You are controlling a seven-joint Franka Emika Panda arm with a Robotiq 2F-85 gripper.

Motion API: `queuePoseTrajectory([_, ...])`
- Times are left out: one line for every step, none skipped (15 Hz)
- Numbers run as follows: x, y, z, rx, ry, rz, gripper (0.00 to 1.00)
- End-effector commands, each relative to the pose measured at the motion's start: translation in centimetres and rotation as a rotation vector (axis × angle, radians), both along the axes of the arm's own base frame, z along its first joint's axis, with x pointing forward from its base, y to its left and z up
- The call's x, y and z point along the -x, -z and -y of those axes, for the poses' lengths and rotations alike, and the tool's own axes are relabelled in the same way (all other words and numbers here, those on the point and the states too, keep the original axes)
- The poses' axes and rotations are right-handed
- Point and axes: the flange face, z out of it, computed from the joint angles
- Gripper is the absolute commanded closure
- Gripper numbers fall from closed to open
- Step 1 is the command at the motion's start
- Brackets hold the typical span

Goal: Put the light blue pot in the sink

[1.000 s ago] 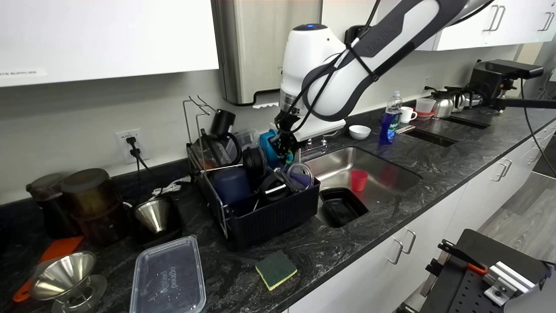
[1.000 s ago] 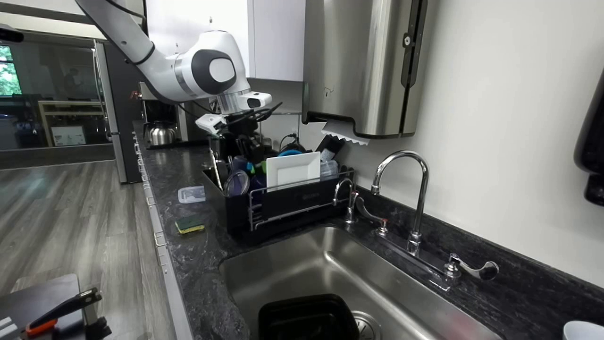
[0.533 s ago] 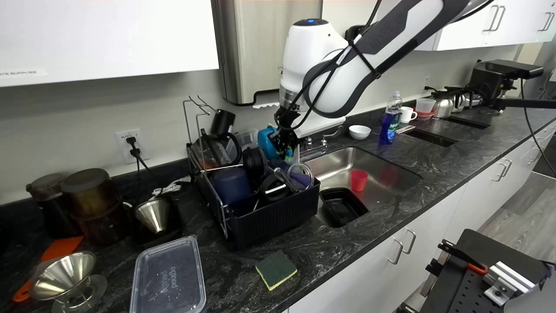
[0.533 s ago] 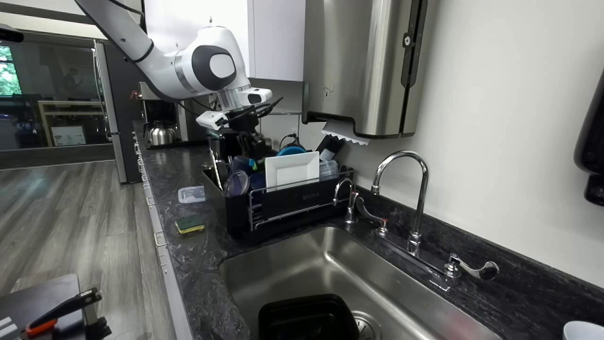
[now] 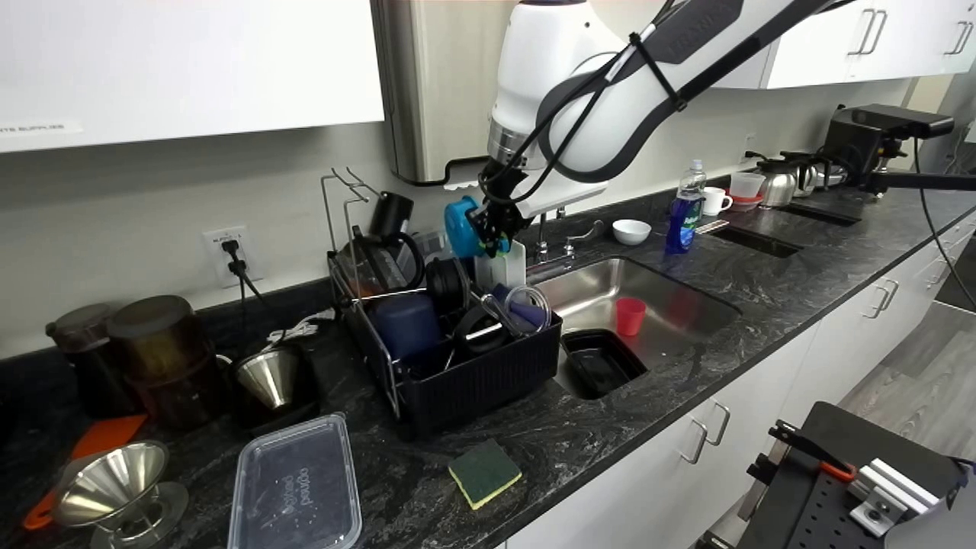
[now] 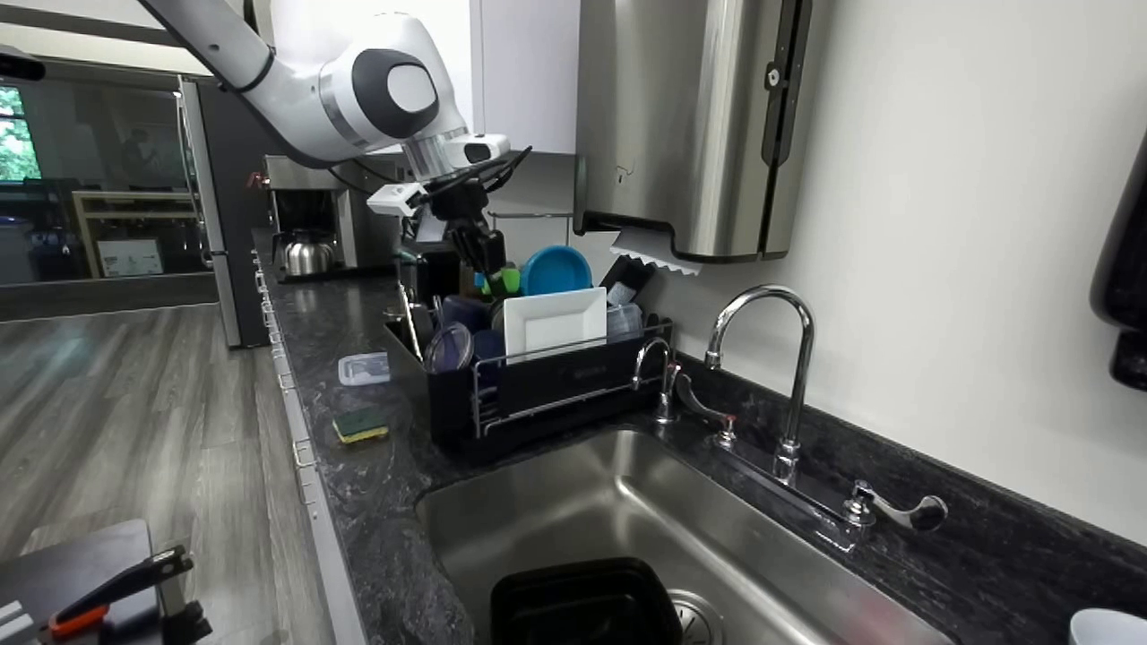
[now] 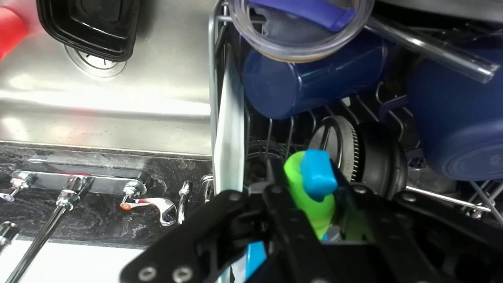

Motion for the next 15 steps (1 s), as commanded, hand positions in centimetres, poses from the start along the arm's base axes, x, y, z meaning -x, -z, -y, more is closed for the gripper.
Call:
queuePoseTrajectory([0.8, -0.9, -0.2, 0.041, -0.011, -0.037, 0.93])
queuePoseTrajectory([1.1, -1.2, -0.3, 0.042, -0.014, -0.048, 0.93])
queuePoseTrajectory([1.5, -1.7, -0.5, 0.047, -0.019, -0.060, 0.93])
queuePoseTrajectory([1.8, -2.0, -0.7, 0.054, -0.025, -0.067, 0.93])
queuePoseTrajectory([2.1, -2.5, -1.0, 0.060, -0.034, -0.075, 0.93])
queuePoseTrajectory([2.5, -2.8, -1.3, 0.065, -0.044, -0.080, 0.93])
queuePoseTrajectory([2.9, -3.3, -1.6, 0.073, -0.055, -0.086, 0.93])
queuePoseTrajectory([3.3, -3.7, -2.0, 0.079, -0.061, -0.090, 0.93])
queuePoseTrajectory([3.6, -4.2, -2.4, 0.083, -0.071, -0.097, 0.93])
queuePoseTrajectory([4.2, -4.6, -2.8, 0.084, -0.081, -0.104, 0.93])
queuePoseTrajectory([4.6, -5.1, -3.2, 0.085, -0.089, -0.111, 0.93])
queuePoseTrajectory([5.2, -5.5, -3.5, 0.087, -0.103, -0.120, 0.93])
queuePoseTrajectory([5.7, -5.8, -3.8, 0.090, -0.112, -0.128, 0.93])
queuePoseTrajectory([6.3, -6.2, -4.1, 0.094, -0.120, -0.134, 0.93])
queuePoseTrajectory([6.8, -6.5, -4.3, 0.098, -0.127, -0.140, 0.93])
